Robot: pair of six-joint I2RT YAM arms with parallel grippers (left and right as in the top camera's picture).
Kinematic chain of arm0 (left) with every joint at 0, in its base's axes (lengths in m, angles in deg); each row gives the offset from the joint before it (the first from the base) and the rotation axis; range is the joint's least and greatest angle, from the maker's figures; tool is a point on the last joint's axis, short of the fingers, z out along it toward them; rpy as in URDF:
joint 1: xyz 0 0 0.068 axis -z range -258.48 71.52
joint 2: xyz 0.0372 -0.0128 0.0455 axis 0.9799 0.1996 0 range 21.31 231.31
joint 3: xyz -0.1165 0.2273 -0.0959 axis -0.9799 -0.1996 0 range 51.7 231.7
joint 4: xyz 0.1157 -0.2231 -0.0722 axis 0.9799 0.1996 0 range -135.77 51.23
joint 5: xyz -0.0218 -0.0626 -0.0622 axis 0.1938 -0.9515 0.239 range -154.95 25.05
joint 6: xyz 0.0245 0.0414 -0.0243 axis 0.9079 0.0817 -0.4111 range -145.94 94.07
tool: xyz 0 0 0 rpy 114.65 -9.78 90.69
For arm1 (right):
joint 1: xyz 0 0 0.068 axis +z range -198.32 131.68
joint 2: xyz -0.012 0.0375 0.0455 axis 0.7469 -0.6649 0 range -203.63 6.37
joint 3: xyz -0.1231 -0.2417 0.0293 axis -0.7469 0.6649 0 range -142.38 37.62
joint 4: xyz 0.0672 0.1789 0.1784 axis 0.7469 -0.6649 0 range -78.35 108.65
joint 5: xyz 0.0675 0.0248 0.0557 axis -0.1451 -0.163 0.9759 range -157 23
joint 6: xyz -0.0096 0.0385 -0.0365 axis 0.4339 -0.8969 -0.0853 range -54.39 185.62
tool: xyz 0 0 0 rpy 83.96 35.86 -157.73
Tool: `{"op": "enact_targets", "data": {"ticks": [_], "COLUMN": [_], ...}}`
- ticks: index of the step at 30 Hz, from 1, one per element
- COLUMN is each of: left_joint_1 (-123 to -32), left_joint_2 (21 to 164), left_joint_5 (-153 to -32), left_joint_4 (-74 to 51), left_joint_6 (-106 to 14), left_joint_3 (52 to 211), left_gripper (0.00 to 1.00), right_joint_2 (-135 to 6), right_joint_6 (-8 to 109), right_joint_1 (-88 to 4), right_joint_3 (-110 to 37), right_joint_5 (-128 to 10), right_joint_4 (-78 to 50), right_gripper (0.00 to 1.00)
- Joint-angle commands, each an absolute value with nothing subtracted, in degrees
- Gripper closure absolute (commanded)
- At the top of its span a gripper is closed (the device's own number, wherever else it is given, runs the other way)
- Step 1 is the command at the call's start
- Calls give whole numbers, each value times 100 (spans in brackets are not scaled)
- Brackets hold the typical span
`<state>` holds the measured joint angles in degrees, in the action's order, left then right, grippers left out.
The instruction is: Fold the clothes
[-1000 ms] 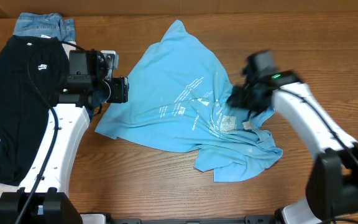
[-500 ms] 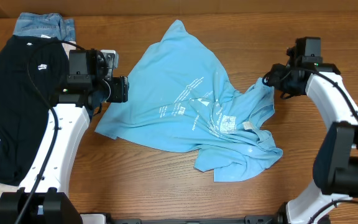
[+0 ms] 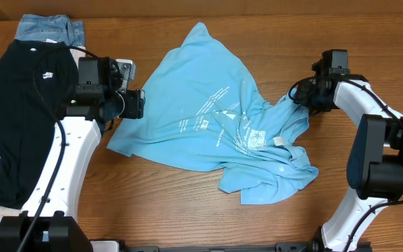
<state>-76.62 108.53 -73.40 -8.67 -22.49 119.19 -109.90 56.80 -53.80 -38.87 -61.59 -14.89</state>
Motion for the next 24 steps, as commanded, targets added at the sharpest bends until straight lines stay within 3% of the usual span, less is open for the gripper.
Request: {"op": "enact_targets", "data": {"ticks": [1,4,5,24], "left_joint_1": [-7659,-7659,-7659,-7659], "left_joint_2": [10787,10787,10787,10844], "left_joint_5": [-7218,-7202,-7202,-7202], "left_joint_4": [-841,-804,-793,-946], "left_joint_6": [-2122,-2122,-2122,-2171], "left_joint_3": [11973,11973,11973,11971], "left_gripper": [33,34,35,39], "right_joint_2": [-11016,-11025,-11023,-11047], "right_joint_6": [5734,5708,5710,5712], "right_joint_1": [-5360,-5360,-5360,-6355], "right_joint_3": [-3895,-3895,-3897,-6055], "right_joint_5": [-6251,-6244,-6244,-6543], "right_joint_4": [-1393,-1336,-1279,-754], "right_gripper": [65,93,96,96]}}
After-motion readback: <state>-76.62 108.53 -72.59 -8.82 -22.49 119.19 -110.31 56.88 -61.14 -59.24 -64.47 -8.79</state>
